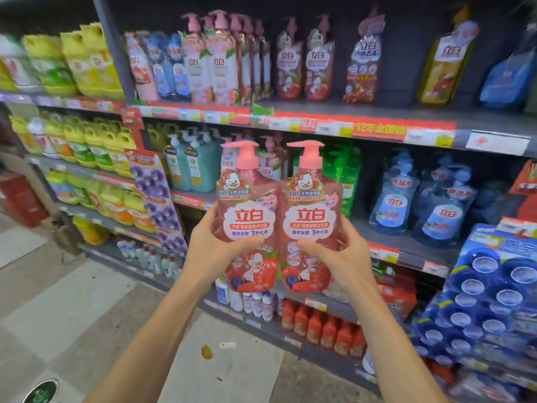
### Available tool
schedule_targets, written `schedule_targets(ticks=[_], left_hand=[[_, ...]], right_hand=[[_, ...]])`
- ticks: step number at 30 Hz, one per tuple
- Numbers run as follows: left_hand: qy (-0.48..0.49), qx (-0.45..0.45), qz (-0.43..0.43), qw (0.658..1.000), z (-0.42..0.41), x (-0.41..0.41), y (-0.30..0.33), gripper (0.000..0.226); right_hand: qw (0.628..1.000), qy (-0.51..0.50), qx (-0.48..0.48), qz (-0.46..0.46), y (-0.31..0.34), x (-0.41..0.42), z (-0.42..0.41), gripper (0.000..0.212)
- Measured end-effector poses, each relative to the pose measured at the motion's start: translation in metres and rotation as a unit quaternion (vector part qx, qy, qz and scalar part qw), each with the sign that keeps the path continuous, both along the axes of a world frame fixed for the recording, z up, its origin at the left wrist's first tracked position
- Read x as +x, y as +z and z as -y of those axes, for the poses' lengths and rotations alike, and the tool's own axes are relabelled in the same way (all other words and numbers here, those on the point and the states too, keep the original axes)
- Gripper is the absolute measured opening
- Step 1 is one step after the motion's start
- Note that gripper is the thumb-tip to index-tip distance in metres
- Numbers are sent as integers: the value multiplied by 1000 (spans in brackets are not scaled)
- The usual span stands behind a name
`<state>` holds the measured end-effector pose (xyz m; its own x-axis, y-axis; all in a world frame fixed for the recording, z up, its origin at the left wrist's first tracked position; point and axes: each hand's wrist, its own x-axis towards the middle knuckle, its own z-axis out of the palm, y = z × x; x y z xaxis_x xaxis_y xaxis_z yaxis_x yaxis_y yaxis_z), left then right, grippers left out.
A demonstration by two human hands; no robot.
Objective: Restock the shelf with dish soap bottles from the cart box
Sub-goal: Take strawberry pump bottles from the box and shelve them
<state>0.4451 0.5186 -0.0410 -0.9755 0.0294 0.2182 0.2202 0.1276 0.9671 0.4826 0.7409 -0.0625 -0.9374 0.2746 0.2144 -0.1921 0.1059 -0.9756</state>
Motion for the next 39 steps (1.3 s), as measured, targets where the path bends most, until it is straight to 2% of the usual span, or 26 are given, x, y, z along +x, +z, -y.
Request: schedule_targets(ticks=[4, 12, 16, 21, 23, 26, 30, 34, 39], left_hand=[[-17, -9, -30, 999, -1, -53, 22, 72], [-51, -23, -107, 993, -14, -174, 102, 59], [-57, -38, -146, 987, -16, -231, 144, 55], [-68, -38, -172, 982, -22, -285, 170, 56], [-85, -24, -168, 982, -26, -309, 176, 62], [-107, -3, -173, 979, -34, -345, 196, 92], [-150, 25, -196, 969, -49, -388, 218, 74], [-178, 45, -213, 960, -62, -430, 221, 73], [-212, 57, -216, 951, -74, -465, 215, 64]], right_hand=[[999, -5, 2, -31, 19, -50, -1, 65], [995, -30, 2, -98, 93, -167, -13, 66], [988, -36, 2, -150, 129, -216, -13, 48], [985, -44, -5, -169, 157, -265, -16, 52], [983, -54, -8, -174, 167, -283, -20, 54], [980, -62, 8, -189, 187, -307, -28, 56], [974, -97, 36, -202, 208, -337, -35, 56], [970, -135, 43, -199, 214, -365, -38, 63], [969, -161, 44, -182, 211, -386, -40, 59]])
